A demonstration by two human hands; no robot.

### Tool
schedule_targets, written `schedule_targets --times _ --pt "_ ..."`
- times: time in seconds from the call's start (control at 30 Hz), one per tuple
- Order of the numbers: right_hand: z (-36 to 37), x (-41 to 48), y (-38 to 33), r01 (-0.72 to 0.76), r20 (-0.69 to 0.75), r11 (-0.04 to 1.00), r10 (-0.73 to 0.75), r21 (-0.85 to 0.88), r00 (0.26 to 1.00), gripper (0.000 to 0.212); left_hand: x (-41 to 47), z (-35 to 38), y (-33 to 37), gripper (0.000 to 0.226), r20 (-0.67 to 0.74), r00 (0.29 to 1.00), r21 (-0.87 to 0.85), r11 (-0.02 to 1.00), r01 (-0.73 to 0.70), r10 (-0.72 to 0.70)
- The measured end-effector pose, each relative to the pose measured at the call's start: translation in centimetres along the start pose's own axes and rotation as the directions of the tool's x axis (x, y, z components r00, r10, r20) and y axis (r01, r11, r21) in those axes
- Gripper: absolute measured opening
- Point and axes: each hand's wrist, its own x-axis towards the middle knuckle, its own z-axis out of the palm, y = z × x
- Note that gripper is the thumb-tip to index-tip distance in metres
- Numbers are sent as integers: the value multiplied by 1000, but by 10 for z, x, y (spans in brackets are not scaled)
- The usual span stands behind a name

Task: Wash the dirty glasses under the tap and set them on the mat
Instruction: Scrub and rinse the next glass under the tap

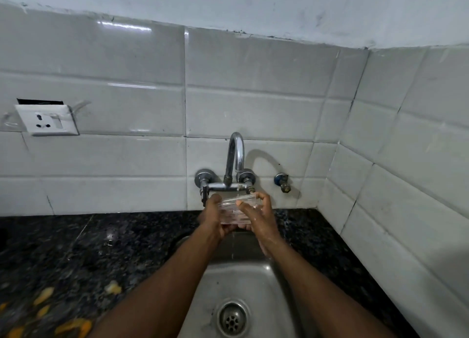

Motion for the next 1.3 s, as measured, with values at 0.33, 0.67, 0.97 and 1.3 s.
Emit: schedule_targets --times 0.33,0.67,0.97,1.3 --pt "-44 -4 3 -167 241 919 264 -357 934 31 -29 19 10 51 -109 797 838 486 -247 594" --pt "-20 -8 10 123 324 857 54 -501 945 94 -59 31 -4 51 345 671 915 -75 -397 656" --pt "5 -17 12 149 83 917 -127 -370 988 70 -69 -23 16 37 -78 748 879 399 -261 659" --pt "82 -11 50 72 152 931 -19 -357 988 82 -64 -140 39 18 -201 766 965 257 49 610"
